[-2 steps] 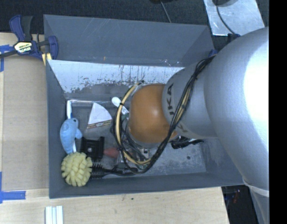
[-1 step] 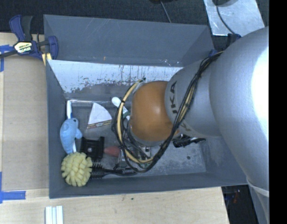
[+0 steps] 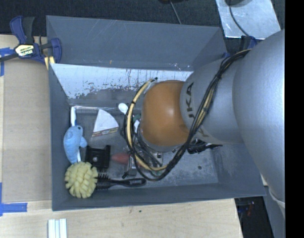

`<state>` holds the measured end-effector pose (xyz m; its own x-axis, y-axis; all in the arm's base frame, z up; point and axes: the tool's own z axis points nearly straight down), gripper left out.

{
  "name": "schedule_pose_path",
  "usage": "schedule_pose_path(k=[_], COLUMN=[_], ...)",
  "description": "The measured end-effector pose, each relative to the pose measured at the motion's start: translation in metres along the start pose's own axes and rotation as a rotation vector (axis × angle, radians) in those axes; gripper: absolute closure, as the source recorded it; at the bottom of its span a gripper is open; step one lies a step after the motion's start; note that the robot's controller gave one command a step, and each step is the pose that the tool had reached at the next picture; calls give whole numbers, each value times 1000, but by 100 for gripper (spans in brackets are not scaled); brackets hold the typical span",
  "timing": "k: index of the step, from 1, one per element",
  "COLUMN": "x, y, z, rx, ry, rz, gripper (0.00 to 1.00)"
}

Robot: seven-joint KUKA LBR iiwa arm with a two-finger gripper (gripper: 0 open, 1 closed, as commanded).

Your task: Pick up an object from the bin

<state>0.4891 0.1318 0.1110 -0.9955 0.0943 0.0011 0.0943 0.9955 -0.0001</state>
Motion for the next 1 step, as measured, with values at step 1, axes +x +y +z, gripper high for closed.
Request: schedule_pose_path(k=[1], x=[-1], y=[0], z=[-23], rx=[-2], ry=[-4], rz=[-1], gripper=[100])
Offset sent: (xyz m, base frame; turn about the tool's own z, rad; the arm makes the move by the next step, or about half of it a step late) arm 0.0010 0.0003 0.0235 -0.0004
